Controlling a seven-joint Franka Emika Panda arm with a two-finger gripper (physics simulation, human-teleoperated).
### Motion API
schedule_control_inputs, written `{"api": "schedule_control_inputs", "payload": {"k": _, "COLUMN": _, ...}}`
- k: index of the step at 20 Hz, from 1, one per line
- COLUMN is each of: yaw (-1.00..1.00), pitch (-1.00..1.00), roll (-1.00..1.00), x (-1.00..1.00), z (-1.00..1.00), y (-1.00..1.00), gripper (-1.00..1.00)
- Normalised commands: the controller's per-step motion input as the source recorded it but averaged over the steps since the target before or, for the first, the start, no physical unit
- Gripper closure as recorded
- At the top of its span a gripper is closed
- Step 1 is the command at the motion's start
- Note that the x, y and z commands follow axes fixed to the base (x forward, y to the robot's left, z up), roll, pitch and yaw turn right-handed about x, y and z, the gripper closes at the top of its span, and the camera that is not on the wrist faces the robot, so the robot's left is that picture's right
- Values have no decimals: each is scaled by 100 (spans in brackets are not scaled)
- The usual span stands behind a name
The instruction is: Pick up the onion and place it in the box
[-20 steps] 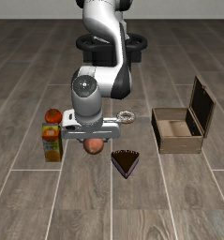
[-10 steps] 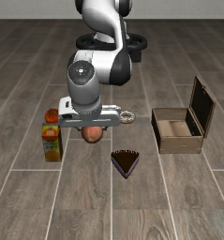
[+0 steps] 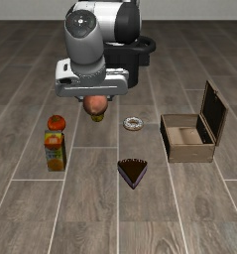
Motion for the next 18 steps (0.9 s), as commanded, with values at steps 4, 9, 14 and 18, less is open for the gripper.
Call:
{"api": "schedule_control_inputs", "payload": {"k": 4, "yaw": 0, "pitch": 0, "roll": 0, "x": 0, "z": 100, "y": 0, "gripper": 100}}
{"api": "schedule_control_inputs", "payload": {"k": 9, "yaw": 0, "pitch": 0, "roll": 0, "x": 0, "z": 0, "y": 100, "gripper": 100}}
{"api": "schedule_control_inputs", "payload": {"k": 14, "yaw": 0, "pitch": 0, "roll": 0, "x": 0, "z": 0, "y": 100, "gripper": 100}}
{"api": "schedule_control_inputs", "payload": {"k": 18, "yaw": 0, "pitch": 0, "roll": 0, "x": 0, "z": 0, "y": 100, "gripper": 100}}
